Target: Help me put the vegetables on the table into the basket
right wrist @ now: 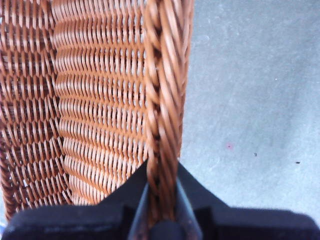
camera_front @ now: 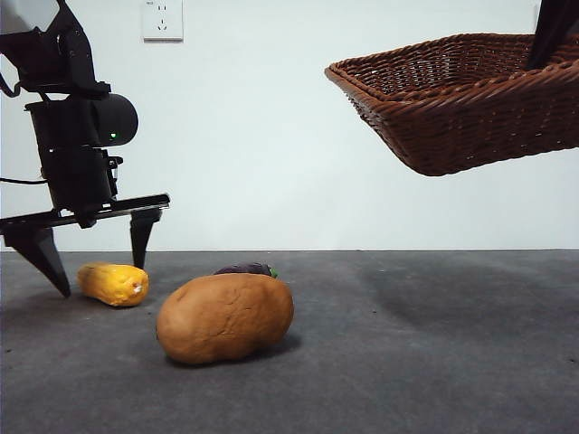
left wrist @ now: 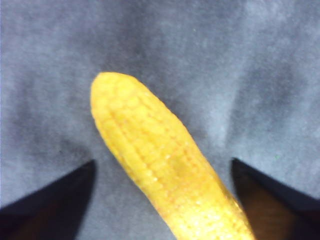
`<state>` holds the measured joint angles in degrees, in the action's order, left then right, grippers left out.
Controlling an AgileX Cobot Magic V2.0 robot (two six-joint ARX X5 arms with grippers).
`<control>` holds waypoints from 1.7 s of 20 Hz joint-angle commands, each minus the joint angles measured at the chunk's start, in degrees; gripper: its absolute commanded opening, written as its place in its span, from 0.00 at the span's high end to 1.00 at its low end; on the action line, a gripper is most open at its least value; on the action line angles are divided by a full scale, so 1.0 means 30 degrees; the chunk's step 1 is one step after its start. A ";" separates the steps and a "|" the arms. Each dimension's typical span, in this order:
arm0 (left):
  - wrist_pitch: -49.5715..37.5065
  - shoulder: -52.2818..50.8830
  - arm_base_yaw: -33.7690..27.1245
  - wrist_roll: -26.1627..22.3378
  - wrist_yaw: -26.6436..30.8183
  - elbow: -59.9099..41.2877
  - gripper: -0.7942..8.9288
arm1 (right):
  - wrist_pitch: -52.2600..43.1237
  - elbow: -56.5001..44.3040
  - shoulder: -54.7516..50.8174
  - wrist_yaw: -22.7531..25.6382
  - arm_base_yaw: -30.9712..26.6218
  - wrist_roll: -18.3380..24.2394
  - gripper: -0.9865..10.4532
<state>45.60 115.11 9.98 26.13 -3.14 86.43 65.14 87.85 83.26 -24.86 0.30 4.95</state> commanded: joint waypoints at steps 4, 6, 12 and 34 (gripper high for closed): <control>0.0226 0.0124 0.0029 -0.2499 -0.0656 0.0007 0.93 | -0.0175 0.0022 -0.0124 -0.0160 0.0007 0.0233 0.93; -0.0051 -0.0510 0.0022 -0.2871 -0.2637 0.0007 0.93 | -0.0189 0.0015 0.0058 0.0969 0.0007 0.0000 0.93; -0.2441 -0.4597 0.1093 -0.2885 -1.1147 0.0007 0.93 | 0.0765 -0.0015 0.0984 0.4022 0.0066 -0.2375 0.93; -0.3096 -0.4969 0.9602 0.0415 -0.2441 0.0007 0.54 | 0.1858 -0.0022 0.1086 0.4160 0.6812 -0.4663 0.93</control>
<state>36.29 99.63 38.85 26.72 -10.85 86.67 71.18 87.83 86.24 -11.94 20.71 -8.38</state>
